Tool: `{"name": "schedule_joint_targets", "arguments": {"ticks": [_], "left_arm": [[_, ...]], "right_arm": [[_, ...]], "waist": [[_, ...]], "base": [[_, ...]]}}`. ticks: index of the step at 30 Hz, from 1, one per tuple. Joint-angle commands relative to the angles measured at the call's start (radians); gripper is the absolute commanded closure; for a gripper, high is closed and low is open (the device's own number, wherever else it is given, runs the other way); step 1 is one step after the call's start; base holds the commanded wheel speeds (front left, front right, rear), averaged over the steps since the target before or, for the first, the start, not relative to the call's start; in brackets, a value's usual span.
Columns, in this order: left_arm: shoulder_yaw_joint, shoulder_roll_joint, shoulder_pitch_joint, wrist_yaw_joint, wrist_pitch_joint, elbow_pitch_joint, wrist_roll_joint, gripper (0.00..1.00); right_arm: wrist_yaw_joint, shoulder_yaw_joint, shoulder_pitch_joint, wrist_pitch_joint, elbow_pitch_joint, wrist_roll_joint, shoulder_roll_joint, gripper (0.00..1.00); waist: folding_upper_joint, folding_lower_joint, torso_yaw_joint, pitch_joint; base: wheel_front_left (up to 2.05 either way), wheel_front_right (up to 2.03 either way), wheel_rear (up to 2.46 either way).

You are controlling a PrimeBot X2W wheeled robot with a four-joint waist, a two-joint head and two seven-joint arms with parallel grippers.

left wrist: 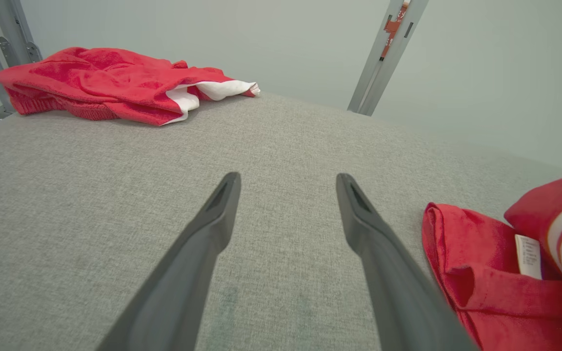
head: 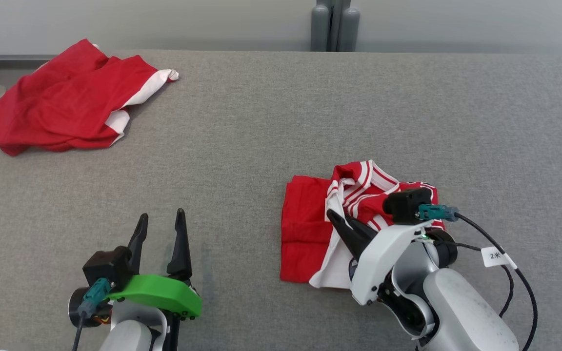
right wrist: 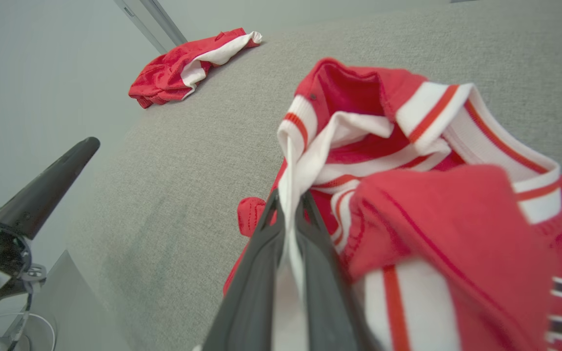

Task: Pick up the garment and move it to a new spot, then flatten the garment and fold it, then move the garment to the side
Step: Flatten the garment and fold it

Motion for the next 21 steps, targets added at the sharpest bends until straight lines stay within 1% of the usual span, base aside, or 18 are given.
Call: {"name": "schedule_joint_targets", "arguments": {"ticks": [1, 6, 8, 9, 10, 12, 13, 17, 21], "left_arm": [[0.002, -0.002, -0.02, -0.005, -0.004, 0.004, 0.007, 0.0], [0.006, -0.009, -0.015, -0.006, -0.005, 0.01, 0.01, 0.0], [0.008, -0.011, -0.014, -0.009, -0.005, 0.014, 0.012, 0.0], [0.01, -0.012, -0.013, -0.01, -0.005, 0.016, 0.013, 0.0], [0.011, -0.013, -0.012, -0.01, -0.005, 0.017, 0.014, 0.0], [0.016, -0.013, -0.012, -0.01, -0.004, 0.019, 0.016, 0.0], [0.017, -0.015, -0.012, -0.012, -0.004, 0.019, 0.017, 0.0], [0.02, -0.018, -0.006, -0.014, -0.004, 0.019, 0.022, 0.0], [0.022, -0.018, 0.005, -0.015, -0.004, 0.023, 0.024, 0.0]], "right_arm": [[0.0, 0.006, -0.026, -0.013, 0.031, 0.008, 0.002, 1.0], [0.0, 0.032, -0.068, -0.05, 0.124, 0.018, 0.005, 1.0], [0.0, 0.052, -0.08, -0.062, 0.148, 0.031, 0.005, 0.95], [0.0, 0.061, -0.084, -0.069, 0.159, 0.038, 0.005, 0.88], [0.0, 0.069, -0.087, -0.074, 0.166, 0.042, 0.005, 0.78], [0.0, 0.087, -0.094, -0.085, 0.184, 0.053, 0.005, 0.36], [0.0, 0.097, -0.099, -0.091, 0.187, 0.059, 0.005, 0.0], [0.0, 0.132, -0.099, -0.114, 0.175, 0.102, 0.005, 0.0], [0.0, 0.165, -0.091, -0.132, 0.135, 0.102, 0.004, 0.0]], "waist": [[0.0, 0.0, 0.023, 0.01], [0.0, 0.0, 0.041, 0.008], [0.0, 0.0, 0.044, 0.005], [0.0, 0.0, 0.044, 0.003], [0.0, 0.0, 0.044, 0.001], [0.0, 0.0, 0.041, -0.003], [0.0, 0.0, 0.039, -0.005], [0.0, 0.0, 0.029, -0.013], [0.0, 0.0, 0.015, -0.026]], "base": [[0.0, 0.0, 0.0], [0.0, 0.0, 0.0], [0.0, 0.0, 0.0], [0.0, 0.0, 0.0], [0.0, 0.0, 0.0], [0.0, 0.0, 0.0], [0.0, 0.0, 0.0], [0.0, 0.0, 0.0], [0.0, 0.0, 0.0]]}}
